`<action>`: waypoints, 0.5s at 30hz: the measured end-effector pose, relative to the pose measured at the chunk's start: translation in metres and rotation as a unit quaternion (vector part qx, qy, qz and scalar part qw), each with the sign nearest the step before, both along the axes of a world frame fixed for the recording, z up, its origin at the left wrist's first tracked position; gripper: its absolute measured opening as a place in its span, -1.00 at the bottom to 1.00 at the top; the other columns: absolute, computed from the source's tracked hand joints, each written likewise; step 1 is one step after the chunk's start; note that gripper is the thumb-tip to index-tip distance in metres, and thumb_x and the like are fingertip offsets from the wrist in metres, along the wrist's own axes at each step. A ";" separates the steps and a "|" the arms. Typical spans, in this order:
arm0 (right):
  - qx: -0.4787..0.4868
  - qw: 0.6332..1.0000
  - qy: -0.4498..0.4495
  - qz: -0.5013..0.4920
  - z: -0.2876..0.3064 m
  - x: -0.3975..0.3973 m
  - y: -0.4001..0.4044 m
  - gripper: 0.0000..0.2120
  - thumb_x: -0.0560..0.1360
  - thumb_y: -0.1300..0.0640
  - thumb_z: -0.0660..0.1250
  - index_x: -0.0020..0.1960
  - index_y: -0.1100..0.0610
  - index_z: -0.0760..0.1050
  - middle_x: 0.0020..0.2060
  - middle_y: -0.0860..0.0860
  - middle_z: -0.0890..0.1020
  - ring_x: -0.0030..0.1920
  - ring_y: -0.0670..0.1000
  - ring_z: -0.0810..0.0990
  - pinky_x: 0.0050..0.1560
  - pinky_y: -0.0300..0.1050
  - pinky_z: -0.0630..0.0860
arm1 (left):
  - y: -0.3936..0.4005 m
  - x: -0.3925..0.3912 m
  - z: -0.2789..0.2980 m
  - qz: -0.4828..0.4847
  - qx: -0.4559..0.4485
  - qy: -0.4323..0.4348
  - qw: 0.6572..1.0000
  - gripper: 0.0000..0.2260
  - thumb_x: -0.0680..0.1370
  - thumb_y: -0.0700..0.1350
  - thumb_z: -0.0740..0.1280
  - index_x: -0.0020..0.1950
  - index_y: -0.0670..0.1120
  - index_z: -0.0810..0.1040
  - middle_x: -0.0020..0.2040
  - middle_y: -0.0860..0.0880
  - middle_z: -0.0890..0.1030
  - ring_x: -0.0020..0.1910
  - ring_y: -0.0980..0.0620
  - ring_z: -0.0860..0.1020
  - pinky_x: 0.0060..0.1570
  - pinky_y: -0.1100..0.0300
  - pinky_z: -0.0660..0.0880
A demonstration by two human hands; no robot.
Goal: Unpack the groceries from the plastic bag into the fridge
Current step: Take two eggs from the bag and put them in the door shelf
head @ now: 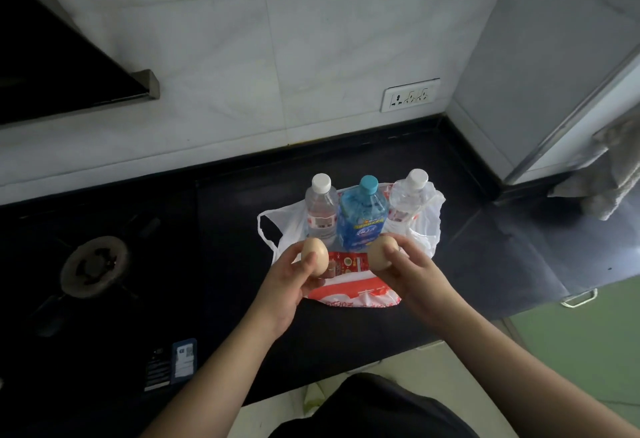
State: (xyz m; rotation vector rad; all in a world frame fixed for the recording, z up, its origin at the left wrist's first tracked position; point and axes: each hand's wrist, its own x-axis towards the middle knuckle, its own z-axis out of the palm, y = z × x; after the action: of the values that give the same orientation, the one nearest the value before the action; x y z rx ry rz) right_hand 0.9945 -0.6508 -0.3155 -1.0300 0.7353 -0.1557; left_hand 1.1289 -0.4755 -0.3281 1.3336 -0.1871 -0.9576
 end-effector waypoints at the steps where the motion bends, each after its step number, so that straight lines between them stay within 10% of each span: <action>1: 0.029 0.999 -0.015 -0.015 0.000 0.000 0.004 -0.67 0.55 0.03 0.28 0.29 0.09 0.47 0.23 0.11 0.57 0.21 0.11 0.59 0.16 -0.05 0.58 | 0.003 0.000 0.002 0.009 -0.028 0.041 0.999 -0.53 0.48 0.15 0.42 0.28 -0.09 0.49 0.05 -0.17 0.67 0.01 -0.09 0.67 -0.06 0.14 0.59; 15: 0.228 0.958 -0.087 -0.151 0.012 -0.004 0.043 -0.52 0.42 -0.01 0.34 0.28 0.16 0.46 0.13 0.15 0.62 0.02 0.06 0.64 -0.10 -0.15 0.64 | 0.035 0.014 0.023 0.071 -0.076 0.114 0.988 -0.19 0.07 0.25 0.64 0.21 -0.11 0.56 0.09 -0.15 0.56 -0.08 0.03 0.64 -0.19 0.20 0.58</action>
State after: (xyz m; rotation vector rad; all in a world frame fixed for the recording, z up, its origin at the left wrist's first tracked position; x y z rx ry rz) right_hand 0.9907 -0.6081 -0.3031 -0.4534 0.7210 -0.3201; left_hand 1.1430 -0.4401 -0.3053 1.0728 0.0109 -0.9472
